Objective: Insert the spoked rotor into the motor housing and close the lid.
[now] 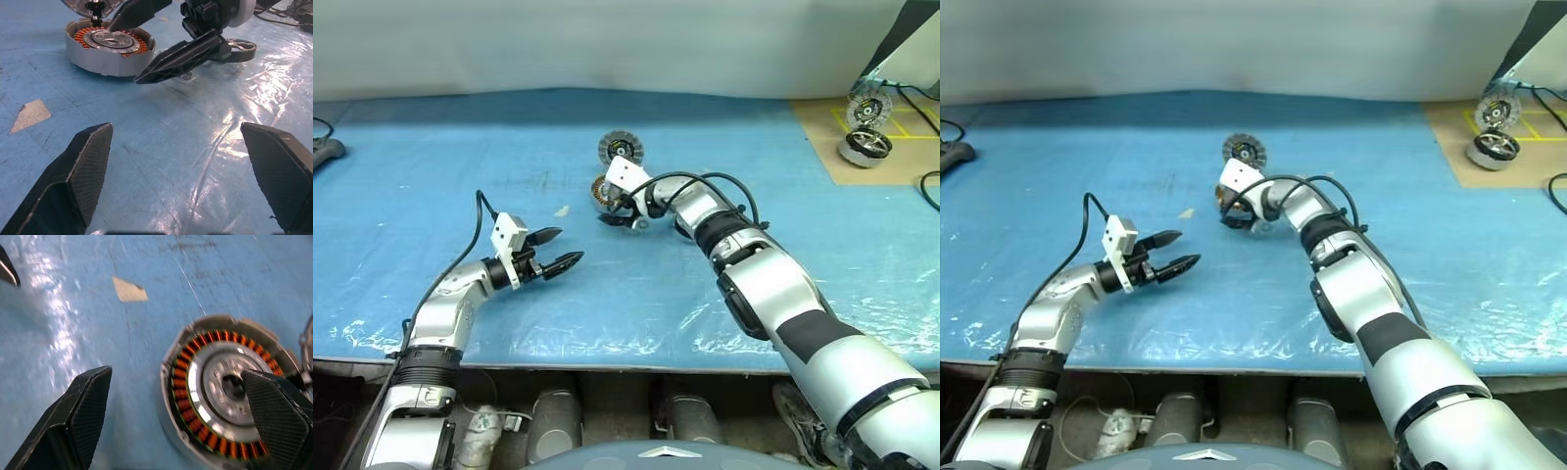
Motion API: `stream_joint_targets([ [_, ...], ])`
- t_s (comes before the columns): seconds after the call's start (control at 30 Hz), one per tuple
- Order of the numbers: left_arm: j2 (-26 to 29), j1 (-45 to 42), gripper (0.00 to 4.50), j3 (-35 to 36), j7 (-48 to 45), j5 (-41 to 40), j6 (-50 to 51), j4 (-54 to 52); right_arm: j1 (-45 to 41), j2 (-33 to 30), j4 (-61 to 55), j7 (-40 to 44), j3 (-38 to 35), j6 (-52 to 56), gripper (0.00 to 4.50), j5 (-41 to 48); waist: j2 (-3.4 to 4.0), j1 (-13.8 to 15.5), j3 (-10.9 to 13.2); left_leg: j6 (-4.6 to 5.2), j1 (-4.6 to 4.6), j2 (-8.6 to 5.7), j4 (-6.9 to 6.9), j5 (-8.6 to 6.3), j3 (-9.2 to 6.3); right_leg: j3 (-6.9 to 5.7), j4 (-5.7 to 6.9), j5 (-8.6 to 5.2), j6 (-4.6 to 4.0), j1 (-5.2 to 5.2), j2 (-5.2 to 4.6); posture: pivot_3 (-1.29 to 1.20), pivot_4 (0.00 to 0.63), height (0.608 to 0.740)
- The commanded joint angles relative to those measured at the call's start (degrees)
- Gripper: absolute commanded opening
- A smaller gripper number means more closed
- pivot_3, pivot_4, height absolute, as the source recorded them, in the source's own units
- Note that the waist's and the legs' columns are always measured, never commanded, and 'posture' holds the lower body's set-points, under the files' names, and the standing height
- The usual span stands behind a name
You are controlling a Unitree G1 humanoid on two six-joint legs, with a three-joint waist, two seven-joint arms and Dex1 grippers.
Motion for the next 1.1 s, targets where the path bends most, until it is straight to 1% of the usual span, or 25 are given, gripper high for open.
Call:
stream_joint_targets([
  [0.03,0.52,0.47,4.47,0.83,0.55,-0.43,-0.69,-2.76,-2.29,1.12,0.03,-2.31,-0.64,-1.52,4.50,-1.20,0.01,0.11,0.00,-0.01,0.00,0.00,0.01,0.00,0.00,0.00,0.00,0.00,0.00,0.00,0.00,0.00,0.150,0.740],
  [0.17,0.24,1.15,4.47,0.59,1.01,-0.32,-0.76,-3.39,-2.37,1.74,0.88,-4.32,0.97,-1.07,4.50,-4.20,0.02,0.29,0.01,-0.02,-0.04,-0.03,0.02,-0.01,0.02,0.01,-0.04,0.00,0.00,0.01,-0.01,0.00,0.150,0.740],
  [0.37,-0.23,2.54,4.47,0.23,1.73,-0.28,-0.50,-5.08,-1.38,1.32,1.61,-5.61,-0.43,0.01,4.50,-4.71,0.04,0.19,0.03,-0.02,-0.02,-0.01,0.01,-0.01,0.02,0.01,-0.03,0.00,0.00,0.00,-0.01,0.00,0.150,0.740],
  [0.67,0.16,2.24,4.47,-0.18,1.07,-0.16,-0.40,-4.49,-0.94,1.31,1.59,-3.27,-0.34,0.70,4.50,-5.27,0.06,0.09,0.03,-0.02,-0.01,-0.01,0.01,-0.01,0.03,0.02,-0.03,0.00,0.00,0.00,0.00,0.00,0.150,0.740],
  [0.77,-0.08,2.00,4.47,-0.44,1.19,-0.03,-0.59,-4.28,-0.33,1.12,1.78,-3.83,-0.52,1.49,4.50,-5.46,0.06,0.10,0.04,-0.02,0.00,-0.01,0.01,-0.01,0.03,0.02,-0.01,0.00,0.00,0.00,0.00,0.00,0.150,0.740],
  [0.87,-0.32,1.92,4.50,-0.75,1.20,-0.09,-0.64,-4.47,0.18,0.98,1.68,-2.77,-0.25,1.30,3.89,-5.75,0.06,0.15,0.03,-0.02,0.01,-0.01,0.02,-0.01,0.04,0.03,-0.01,0.00,0.00,0.01,0.00,0.00,0.150,0.740],
  [0.93,-0.31,1.80,4.50,-0.83,1.14,-0.18,-0.65,-4.50,0.53,0.94,1.39,-1.02,0.24,0.34,3.22,-6.06,0.06,0.16,0.03,-0.02,0.01,-0.01,0.02,-0.01,0.04,0.03,-0.01,0.00,0.00,0.02,0.00,0.00,0.150,0.740],
  [1.03,-0.08,1.41,4.50,-0.42,0.85,-0.78,-0.39,-4.65,0.74,0.58,1.03,-1.95,2.02,-1.23,2.13,-8.15,0.06,0.01,0.03,-0.03,0.02,-0.01,0.01,-0.01,0.04,0.03,-0.02,0.00,0.00,0.02,0.00,0.00,0.150,0.740],
  [1.07,0.03,1.27,4.50,-0.27,0.82,-0.82,-0.46,-4.56,0.71,0.45,0.94,-1.65,1.92,-1.37,1.96,-8.14,0.06,-0.02,0.03,-0.03,0.06,-0.01,0.01,-0.01,0.05,0.05,0.00,0.00,0.00,0.02,0.00,0.00,0.150,0.740],
  [1.1,0.14,1.12,4.50,-0.15,0.78,-0.84,-0.54,-4.37,0.67,0.33,0.86,-1.30,1.76,-1.48,1.96,-8.02,0.06,0.00,0.03,-0.03,0.07,0.00,0.01,-0.01,0.05,0.04,0.04,0.00,0.00,0.02,0.00,0.00,0.150,0.740],
])
